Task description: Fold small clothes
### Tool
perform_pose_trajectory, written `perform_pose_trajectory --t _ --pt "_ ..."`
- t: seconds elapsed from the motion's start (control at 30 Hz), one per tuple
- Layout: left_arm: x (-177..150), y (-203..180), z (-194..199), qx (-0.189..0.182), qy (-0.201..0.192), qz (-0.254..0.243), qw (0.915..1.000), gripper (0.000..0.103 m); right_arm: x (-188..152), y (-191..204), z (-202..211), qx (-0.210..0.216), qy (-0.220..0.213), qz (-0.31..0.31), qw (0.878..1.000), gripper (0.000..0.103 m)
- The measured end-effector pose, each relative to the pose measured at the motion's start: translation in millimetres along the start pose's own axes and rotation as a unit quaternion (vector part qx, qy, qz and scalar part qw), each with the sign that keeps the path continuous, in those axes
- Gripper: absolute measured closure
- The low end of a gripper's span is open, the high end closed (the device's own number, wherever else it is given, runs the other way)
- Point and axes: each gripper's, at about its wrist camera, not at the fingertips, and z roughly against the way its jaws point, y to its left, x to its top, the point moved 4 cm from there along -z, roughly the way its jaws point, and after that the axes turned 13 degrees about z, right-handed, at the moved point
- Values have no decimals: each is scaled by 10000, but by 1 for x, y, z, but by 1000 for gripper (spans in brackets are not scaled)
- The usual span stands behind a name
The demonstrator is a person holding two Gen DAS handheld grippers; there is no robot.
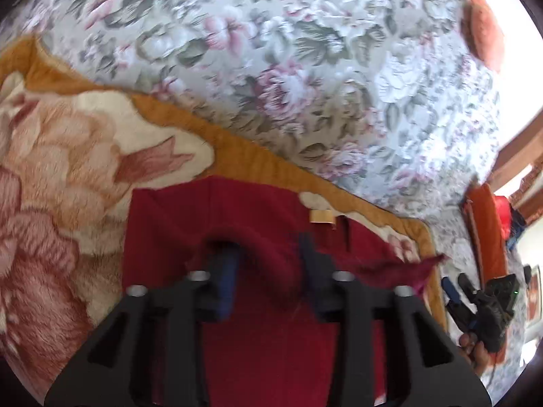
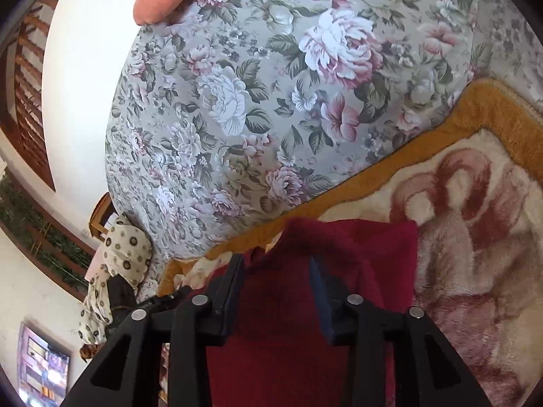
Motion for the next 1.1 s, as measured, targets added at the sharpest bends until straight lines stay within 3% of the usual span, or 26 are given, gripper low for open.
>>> perform_pose_trajectory --t 0.07,0.2,0.27,0.37,0.5,0.57,0.63,0.67,0.7,0.73,0.77,0.87,1.0,1.1 --pt "4 -8 11 -153 -31 -89 9998 45 -5 3 9 -48 56 175 9998 64" --pt "9 -11 29 -65 -481 -63 9988 42 -21 4 22 -481 345 689 9959 64" --pt "5 -20 29 67 -700 -311 9970 42 -26 3 24 -783 510 955 9910 64" --pt "-5 -45 9 351 -675 -997 9921 42 -24 3 20 -1189 584 1306 9826 64" --pt "-9 -68 -43 715 -403 -1449 9860 49 -5 11 -8 -1632 561 1410 9749 64" --pt "-7 -65 -73 1185 -381 -1708 9774 49 2 10 -26 -1749 571 1265 9747 64" --pt "-5 -49 -91 1566 -313 -1658 9731 49 6 7 -47 -1760 628 1156 9756 64" --pt "-2 -29 -98 1926 -346 -1534 9686 52 7 4 -58 -1862 709 1157 9731 64" --pt "-1 -17 -99 2021 -378 -1434 9681 59 8 2 -67 -1928 769 1188 9710 64" --pt "1 -6 -94 1748 -459 -1270 9753 63 8 -4 -79 -1946 863 1188 9698 64" --pt "3 4 -86 1624 -556 -1034 9797 76 7 -12 -92 -1957 1039 1153 9683 64" --pt "3 21 -75 1598 -760 -716 9816 92 -2 -36 -124 -1792 1365 893 9702 62" --pt "3 26 -67 1673 -972 -551 9795 98 1 -31 -141 -1657 1275 1266 9697 50" --pt "4 30 -68 1604 -1020 -432 9808 98 -2 -34 -138 -1418 1123 1251 9755 48"
